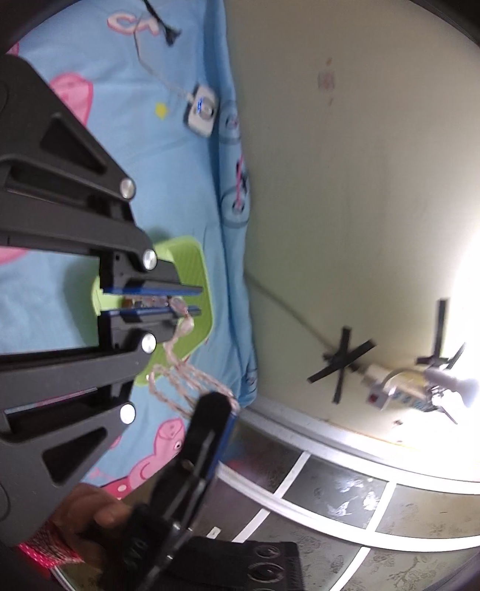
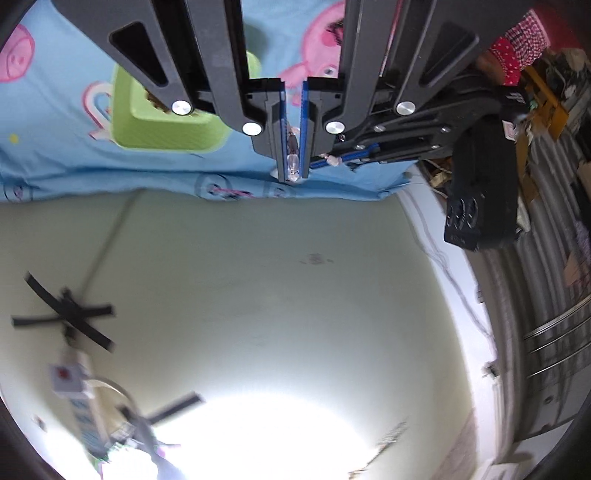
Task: Organize jewelry
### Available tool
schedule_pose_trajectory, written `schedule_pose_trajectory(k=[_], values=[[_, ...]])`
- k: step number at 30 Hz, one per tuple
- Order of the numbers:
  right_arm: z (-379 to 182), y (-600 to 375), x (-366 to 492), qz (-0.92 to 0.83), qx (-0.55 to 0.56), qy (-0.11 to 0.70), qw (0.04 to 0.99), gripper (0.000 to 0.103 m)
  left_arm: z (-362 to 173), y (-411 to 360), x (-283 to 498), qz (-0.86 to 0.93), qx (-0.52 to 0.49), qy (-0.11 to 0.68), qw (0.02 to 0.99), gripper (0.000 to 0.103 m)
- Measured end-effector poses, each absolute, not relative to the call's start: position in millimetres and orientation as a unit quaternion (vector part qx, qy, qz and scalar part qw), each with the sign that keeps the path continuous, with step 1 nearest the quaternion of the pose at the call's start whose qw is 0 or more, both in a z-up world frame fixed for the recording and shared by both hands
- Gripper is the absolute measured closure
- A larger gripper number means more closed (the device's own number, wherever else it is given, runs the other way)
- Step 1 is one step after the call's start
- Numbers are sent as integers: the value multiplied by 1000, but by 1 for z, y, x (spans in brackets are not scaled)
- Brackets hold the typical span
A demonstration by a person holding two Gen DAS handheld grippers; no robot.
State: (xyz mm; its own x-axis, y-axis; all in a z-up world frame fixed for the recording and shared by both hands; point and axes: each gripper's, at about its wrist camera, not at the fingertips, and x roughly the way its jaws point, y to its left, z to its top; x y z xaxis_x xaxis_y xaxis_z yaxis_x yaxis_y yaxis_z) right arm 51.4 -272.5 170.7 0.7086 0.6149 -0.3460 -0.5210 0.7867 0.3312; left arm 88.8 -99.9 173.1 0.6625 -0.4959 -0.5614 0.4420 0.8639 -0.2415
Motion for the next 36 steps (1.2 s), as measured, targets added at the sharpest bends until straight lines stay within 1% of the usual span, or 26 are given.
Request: schedule_pose_trajectory(k=[5, 6, 7, 8, 9, 10, 12, 13, 15, 19, 23, 29, 32, 36], values=[[135, -295, 66, 278, 112, 253, 920, 103, 145, -139, 110, -261, -33, 359, 896, 98], [128, -296, 68, 272, 112, 258, 920, 103, 139, -144, 114, -258, -31, 368, 893, 96], [120, -298, 72, 264, 112, 264, 921, 103, 129, -150, 120, -254, -28, 386, 887, 90], [107, -297, 79, 259, 112, 275, 919, 103, 118, -156, 127, -242, -21, 405, 881, 70], [97, -298, 84, 255, 112, 289, 916, 103, 111, -157, 131, -229, -17, 416, 880, 61], [87, -301, 93, 248, 116, 305, 912, 102, 102, -157, 134, -213, -14, 426, 879, 61], [73, -307, 101, 237, 142, 323, 905, 93, 95, -150, 135, -216, -25, 439, 872, 61], [71, -311, 100, 237, 156, 319, 904, 89, 97, -144, 133, -216, -29, 435, 873, 61], [72, -317, 97, 240, 179, 303, 904, 88, 104, -125, 124, -212, -33, 420, 882, 60], [75, -309, 87, 267, 198, 288, 898, 88, 121, -80, 104, -200, -55, 392, 896, 60], [70, -278, 73, 311, 183, 302, 882, 88, 124, -18, 75, -163, -77, 364, 914, 60], [38, -215, 64, 359, 145, 358, 850, 88, 92, 78, 27, -66, -119, 370, 919, 60], [23, -191, 63, 368, 128, 381, 838, 88, 71, 107, 9, -45, -141, 385, 911, 60], [9, -171, 53, 380, 102, 404, 826, 88, 50, 124, -9, -37, -155, 396, 904, 60]])
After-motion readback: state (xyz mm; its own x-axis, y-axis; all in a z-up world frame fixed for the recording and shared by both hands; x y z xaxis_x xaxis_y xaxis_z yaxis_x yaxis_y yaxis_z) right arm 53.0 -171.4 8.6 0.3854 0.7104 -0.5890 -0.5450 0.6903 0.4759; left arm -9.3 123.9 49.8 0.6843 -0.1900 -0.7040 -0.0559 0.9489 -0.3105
